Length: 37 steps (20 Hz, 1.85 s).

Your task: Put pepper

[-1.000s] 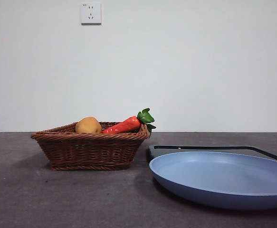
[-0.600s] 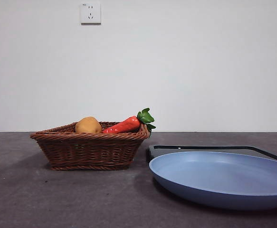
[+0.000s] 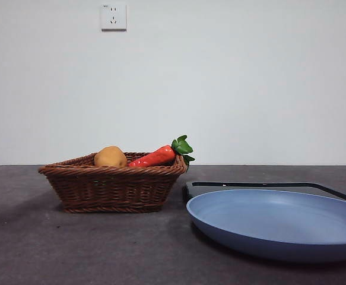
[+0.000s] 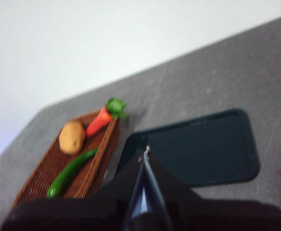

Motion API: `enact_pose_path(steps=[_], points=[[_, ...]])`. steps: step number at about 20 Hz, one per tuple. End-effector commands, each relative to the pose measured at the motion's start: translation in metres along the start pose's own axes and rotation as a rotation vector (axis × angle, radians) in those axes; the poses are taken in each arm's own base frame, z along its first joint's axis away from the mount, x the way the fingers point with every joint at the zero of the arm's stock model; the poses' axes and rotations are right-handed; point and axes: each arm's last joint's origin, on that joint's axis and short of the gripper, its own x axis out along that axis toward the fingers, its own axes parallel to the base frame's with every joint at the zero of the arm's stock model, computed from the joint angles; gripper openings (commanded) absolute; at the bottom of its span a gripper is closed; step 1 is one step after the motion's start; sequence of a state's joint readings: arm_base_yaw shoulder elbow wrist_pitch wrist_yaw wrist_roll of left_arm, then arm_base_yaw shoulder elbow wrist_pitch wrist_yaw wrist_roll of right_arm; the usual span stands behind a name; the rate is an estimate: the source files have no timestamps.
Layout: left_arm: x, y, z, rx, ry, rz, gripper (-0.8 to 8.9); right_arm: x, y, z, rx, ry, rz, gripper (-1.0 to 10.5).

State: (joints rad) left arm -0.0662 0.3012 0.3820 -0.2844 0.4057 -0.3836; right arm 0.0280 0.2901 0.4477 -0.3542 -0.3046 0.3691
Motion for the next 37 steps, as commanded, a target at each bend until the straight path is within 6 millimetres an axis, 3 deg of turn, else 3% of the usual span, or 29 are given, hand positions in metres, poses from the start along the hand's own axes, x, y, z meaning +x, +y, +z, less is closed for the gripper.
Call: enact_pose_path(steps=[1,9,13,16,17,18,20,22,25,30,37], points=[[0.002,-0.007,0.017,0.088,0.076,-0.036,0.07,-0.003,0.011,0.021,-0.091,0.088,0.017,0.1],[0.013,-0.02,0.048,0.157,0.296,-0.146,0.07,0.002,0.027,0.058,-0.247,0.452,-0.008,0.1],[0.015,-0.023,0.056,0.192,0.412,-0.158,0.06,0.004,0.03,0.065,-0.283,0.625,-0.007,0.1],[0.014,-0.023,0.058,0.196,0.414,-0.157,0.12,0.007,0.029,0.065,-0.276,0.64,-0.01,0.1],[0.014,-0.023,0.058,0.196,0.415,-0.154,0.46,0.008,0.029,0.065,-0.276,0.641,-0.011,0.2],[0.014,-0.023,0.058,0.196,0.414,-0.152,1.39,0.008,0.029,0.065,-0.275,0.641,-0.01,0.5],[0.014,-0.023,0.058,0.194,0.411,-0.151,3.29,0.008,0.029,0.065,-0.274,0.642,-0.011,2.2],[0.014,-0.023,0.058,0.191,0.411,-0.151,3.53,0.011,0.028,0.065,-0.261,0.649,-0.015,3.1],[0.014,-0.023,0.058,0.191,0.411,-0.153,3.52,0.017,0.026,0.064,-0.251,0.676,-0.018,3.1],[0.014,-0.024,0.058,0.189,0.408,-0.156,3.52,0.051,0.015,0.06,-0.214,0.773,-0.032,3.1],[0.014,-0.024,0.058,0.188,0.408,-0.157,3.52,0.131,-0.011,0.031,-0.171,0.957,-0.033,3.1]])
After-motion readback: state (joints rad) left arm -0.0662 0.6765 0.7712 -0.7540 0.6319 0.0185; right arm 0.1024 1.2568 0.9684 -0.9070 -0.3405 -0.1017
